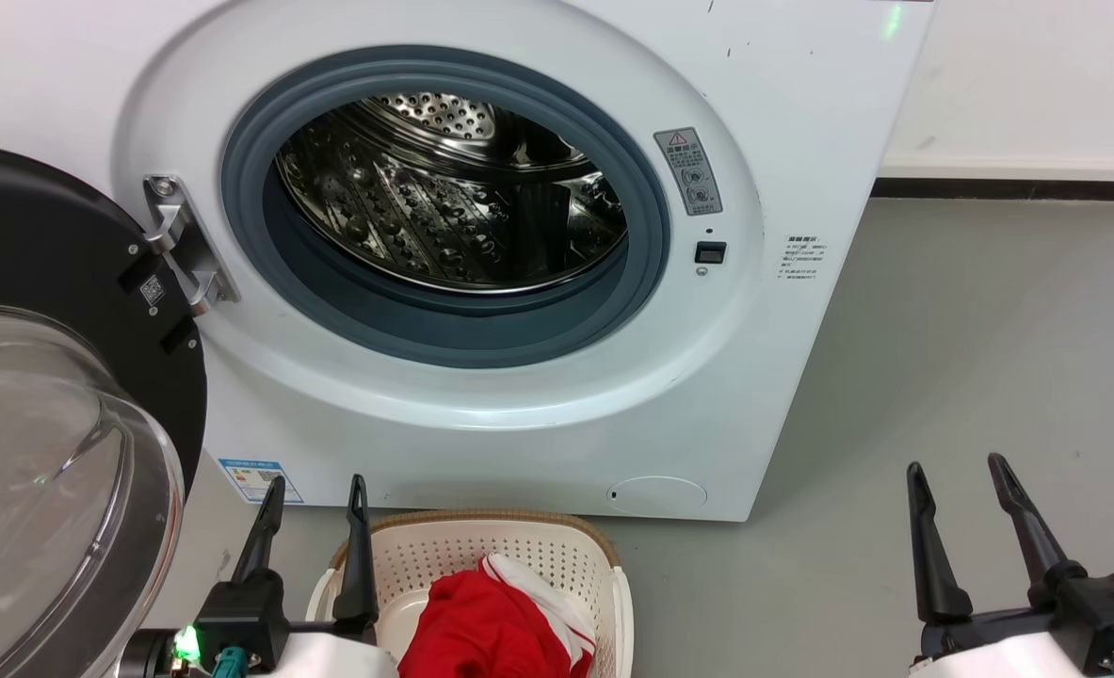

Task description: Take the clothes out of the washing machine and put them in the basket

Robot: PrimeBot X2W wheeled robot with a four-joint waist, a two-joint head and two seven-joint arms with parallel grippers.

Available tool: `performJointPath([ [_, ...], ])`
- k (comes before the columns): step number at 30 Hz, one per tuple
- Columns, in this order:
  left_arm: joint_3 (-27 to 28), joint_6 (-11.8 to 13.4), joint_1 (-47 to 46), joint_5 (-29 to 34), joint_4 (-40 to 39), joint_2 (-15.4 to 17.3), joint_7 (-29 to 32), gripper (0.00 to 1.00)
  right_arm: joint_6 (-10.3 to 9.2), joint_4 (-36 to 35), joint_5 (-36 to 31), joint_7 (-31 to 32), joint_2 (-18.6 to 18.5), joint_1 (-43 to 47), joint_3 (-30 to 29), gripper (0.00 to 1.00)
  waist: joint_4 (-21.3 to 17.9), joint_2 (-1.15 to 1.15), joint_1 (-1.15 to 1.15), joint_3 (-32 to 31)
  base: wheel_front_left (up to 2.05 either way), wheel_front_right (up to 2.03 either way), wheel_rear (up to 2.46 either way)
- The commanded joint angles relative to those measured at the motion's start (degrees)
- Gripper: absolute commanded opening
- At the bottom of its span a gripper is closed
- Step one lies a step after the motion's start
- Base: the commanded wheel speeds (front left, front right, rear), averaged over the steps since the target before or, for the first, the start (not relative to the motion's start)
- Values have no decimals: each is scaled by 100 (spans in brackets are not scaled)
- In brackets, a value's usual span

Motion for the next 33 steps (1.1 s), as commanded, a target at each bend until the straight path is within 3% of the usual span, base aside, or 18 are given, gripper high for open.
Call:
performJointPath([
  [1,34,-11,87,29,6,-15,-15,100,-4,23,36,-13,-1,95,1,100,-13,-1,1,-32,0,0,0],
  [25,177,-59,243,48,75,-53,-15,100,-4,88,133,-13,-1,188,21,100,-117,-1,1,-195,0,0,0],
  [26,171,-55,204,51,82,-44,0,0,0,74,108,0,0,116,18,0,-117,-1,1,-195,0,0,0],
  [33,208,-101,202,-299,370,-49,128,0,0,309,474,56,-4,102,45,0,-118,-1,1,-194,0,0,0],
])
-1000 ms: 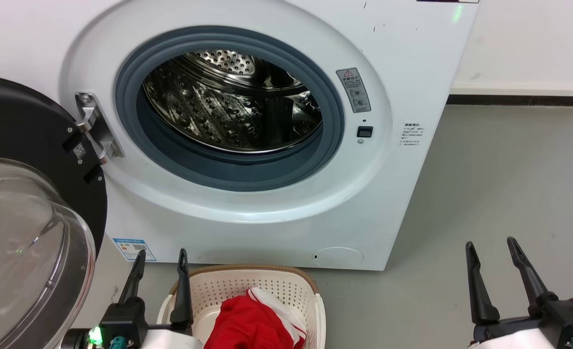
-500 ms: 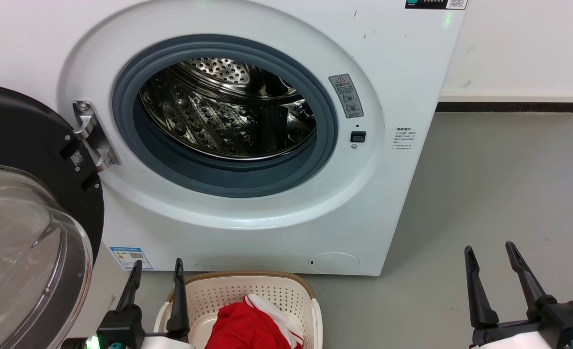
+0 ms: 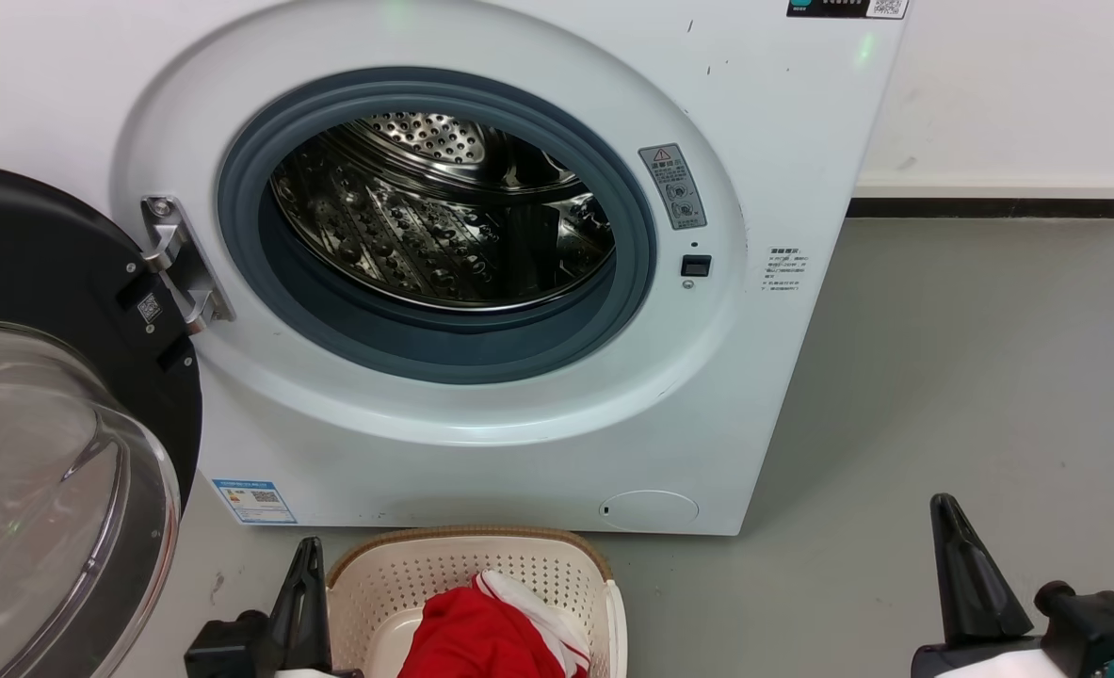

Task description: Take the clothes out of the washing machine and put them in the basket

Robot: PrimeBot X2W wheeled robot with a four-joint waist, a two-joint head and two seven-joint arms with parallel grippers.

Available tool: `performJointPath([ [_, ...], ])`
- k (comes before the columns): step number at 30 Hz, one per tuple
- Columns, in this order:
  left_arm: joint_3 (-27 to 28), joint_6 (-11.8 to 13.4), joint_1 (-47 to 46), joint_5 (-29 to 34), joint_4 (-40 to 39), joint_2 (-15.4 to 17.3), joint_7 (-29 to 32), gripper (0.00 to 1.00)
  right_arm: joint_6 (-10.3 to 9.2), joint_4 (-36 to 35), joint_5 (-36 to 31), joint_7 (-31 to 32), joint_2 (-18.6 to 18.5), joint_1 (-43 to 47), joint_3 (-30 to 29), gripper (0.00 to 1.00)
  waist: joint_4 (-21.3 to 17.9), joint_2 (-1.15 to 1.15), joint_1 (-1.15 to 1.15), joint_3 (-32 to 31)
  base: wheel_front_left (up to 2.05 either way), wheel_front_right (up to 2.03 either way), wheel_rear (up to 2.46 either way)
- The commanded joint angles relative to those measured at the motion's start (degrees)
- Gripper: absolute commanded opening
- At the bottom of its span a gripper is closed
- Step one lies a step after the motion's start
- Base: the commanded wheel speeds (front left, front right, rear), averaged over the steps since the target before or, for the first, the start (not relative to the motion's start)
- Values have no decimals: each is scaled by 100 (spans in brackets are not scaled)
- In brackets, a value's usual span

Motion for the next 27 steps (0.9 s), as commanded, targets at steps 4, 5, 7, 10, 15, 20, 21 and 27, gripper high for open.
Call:
performJointPath([
  [4,78,-74,-179,-621,-28,2,137,0,0,-6,680,97,-56,-110,12,0,-1,0,0,4,0,0,0],
  [5,88,-86,-195,-739,-20,2,164,0,0,13,808,119,-64,-132,15,0,-1,0,0,5,0,0,0],
  [7,106,-109,-225,-967,-6,2,216,0,0,51,1055,161,-78,-175,19,0,-2,0,0,7,0,0,0],
  [10,132,-145,-269,-1304,16,2,293,0,0,103,1417,223,-98,-237,25,0,-3,0,0,9,0,0,0],
  [15,178,-198,-345,-1840,53,2,418,0,-1,183,1987,325,-125,-324,31,0,-4,0,0,13,0,0,0],
  [20,223,-251,-417,-2345,92,2,538,0,-1,254,2523,425,-148,-409,32,0,-6,0,0,17,0,0,0],
  [21,232,-261,-433,-2443,100,2,562,0,-1,267,2625,446,-152,-424,32,0,-6,0,0,18,0,0,0],
  [27,283,-318,-513,-3005,146,2,694,0,-1,348,3218,561,-173,-517,26,0,-7,0,0,22,0,0,0],
])
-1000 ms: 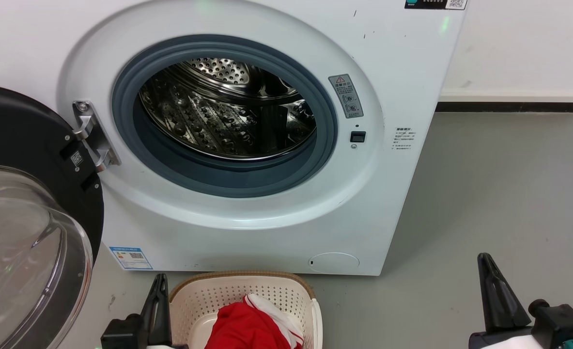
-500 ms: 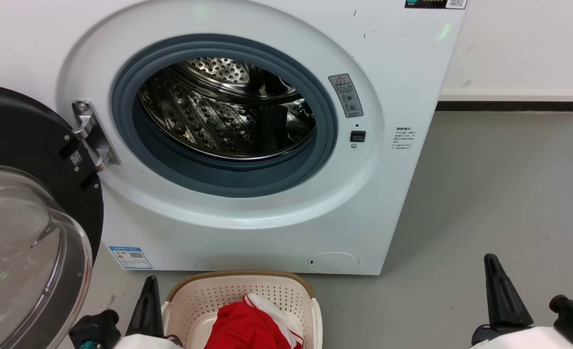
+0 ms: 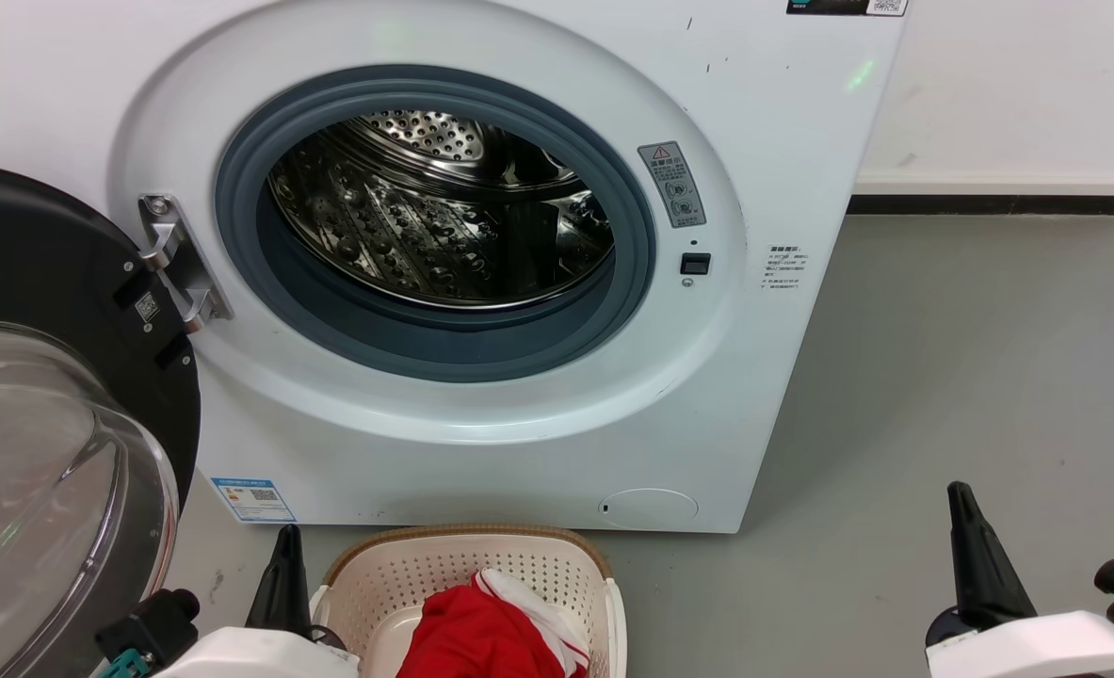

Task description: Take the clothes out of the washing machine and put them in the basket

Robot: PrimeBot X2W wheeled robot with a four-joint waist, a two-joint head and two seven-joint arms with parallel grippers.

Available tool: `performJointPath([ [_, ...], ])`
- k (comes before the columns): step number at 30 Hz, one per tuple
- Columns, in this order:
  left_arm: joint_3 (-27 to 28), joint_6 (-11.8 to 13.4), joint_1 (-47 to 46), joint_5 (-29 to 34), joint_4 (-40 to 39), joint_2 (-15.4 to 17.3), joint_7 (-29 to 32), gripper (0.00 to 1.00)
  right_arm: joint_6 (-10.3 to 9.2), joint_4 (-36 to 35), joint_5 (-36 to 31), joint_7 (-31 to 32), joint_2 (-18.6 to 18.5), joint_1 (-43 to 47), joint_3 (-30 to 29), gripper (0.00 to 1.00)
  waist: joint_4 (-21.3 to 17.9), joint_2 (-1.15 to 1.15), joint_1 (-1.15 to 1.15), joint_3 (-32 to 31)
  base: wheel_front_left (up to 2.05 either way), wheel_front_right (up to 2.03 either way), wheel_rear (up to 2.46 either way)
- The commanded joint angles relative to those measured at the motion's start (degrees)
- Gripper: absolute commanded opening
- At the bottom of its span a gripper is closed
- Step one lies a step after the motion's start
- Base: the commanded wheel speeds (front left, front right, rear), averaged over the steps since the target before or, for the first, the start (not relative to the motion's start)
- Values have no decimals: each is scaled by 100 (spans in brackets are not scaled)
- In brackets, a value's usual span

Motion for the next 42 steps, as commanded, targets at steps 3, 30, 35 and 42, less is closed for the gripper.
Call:
performJointPath([
  [3,58,-58,-195,-399,-27,5,80,0,0,-9,436,75,-59,-219,-5,0,-1,0,0,3,0,0,0],
  [30,246,-271,-496,-2466,144,5,581,0,0,293,2565,546,-98,-552,-78,0,-8,0,0,24,0,0,0],
  [35,274,-308,-541,-2795,172,4,659,0,0,342,2898,623,-99,-614,-95,0,-9,0,0,28,0,0,0],
  [42,316,-355,-608,-3226,207,5,765,0,0,409,3333,734,-99,-674,-121,0,-11,0,0,33,0,0,0],
])
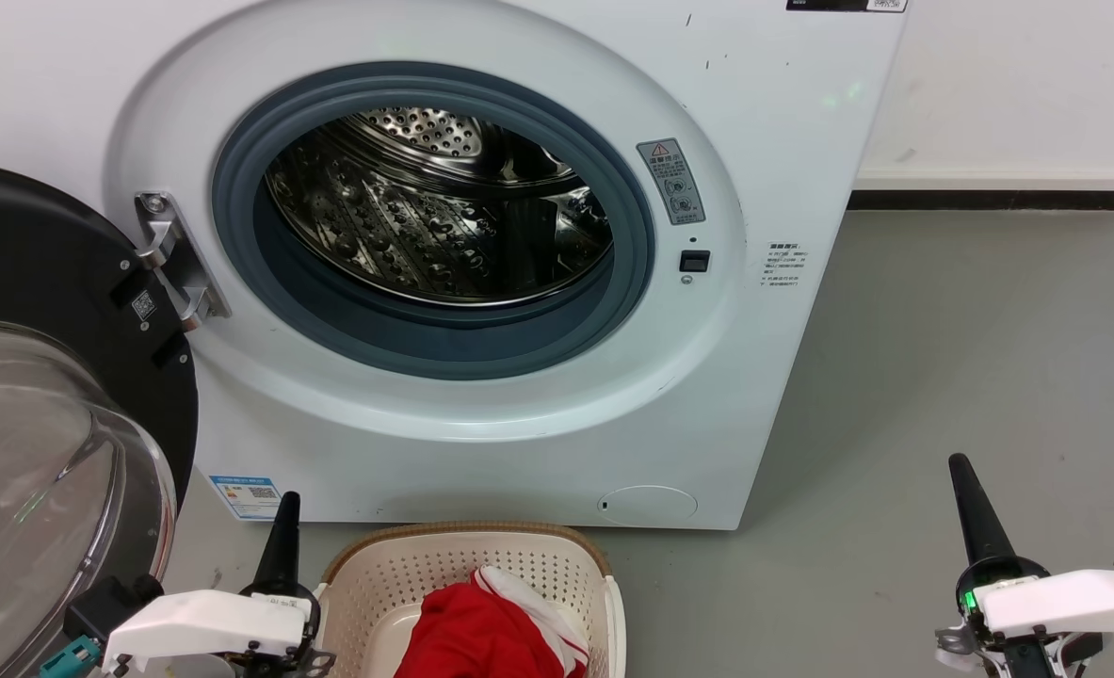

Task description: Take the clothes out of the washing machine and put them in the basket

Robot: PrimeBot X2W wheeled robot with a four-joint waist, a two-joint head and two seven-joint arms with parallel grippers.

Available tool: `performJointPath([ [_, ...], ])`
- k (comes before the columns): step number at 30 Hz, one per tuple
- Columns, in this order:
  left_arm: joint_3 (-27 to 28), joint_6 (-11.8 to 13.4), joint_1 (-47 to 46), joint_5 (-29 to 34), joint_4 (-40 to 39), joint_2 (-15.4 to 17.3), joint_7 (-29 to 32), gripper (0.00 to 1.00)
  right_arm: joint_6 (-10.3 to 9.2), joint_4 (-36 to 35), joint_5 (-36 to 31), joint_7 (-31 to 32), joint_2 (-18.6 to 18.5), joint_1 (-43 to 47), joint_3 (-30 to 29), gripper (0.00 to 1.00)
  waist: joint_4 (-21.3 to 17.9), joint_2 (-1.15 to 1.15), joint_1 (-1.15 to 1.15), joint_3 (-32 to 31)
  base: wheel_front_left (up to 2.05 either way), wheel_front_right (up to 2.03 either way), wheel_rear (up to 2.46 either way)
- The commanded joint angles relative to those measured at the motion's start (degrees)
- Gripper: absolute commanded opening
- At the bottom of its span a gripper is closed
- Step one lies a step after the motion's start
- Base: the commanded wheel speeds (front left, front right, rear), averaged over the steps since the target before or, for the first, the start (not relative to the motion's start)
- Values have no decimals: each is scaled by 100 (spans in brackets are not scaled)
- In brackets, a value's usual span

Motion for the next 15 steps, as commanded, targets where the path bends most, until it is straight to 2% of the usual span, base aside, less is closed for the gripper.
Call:
performJointPath([
  [1,35,-60,-151,-181,-23,3,48,0,1,0,198,46,-41,-141,-21,0,0,0,0,2,0,0,0],
  [15,102,-125,-256,-916,41,3,227,0,1,113,932,231,-34,-262,-70,0,-4,0,0,12,0,0,0],
])
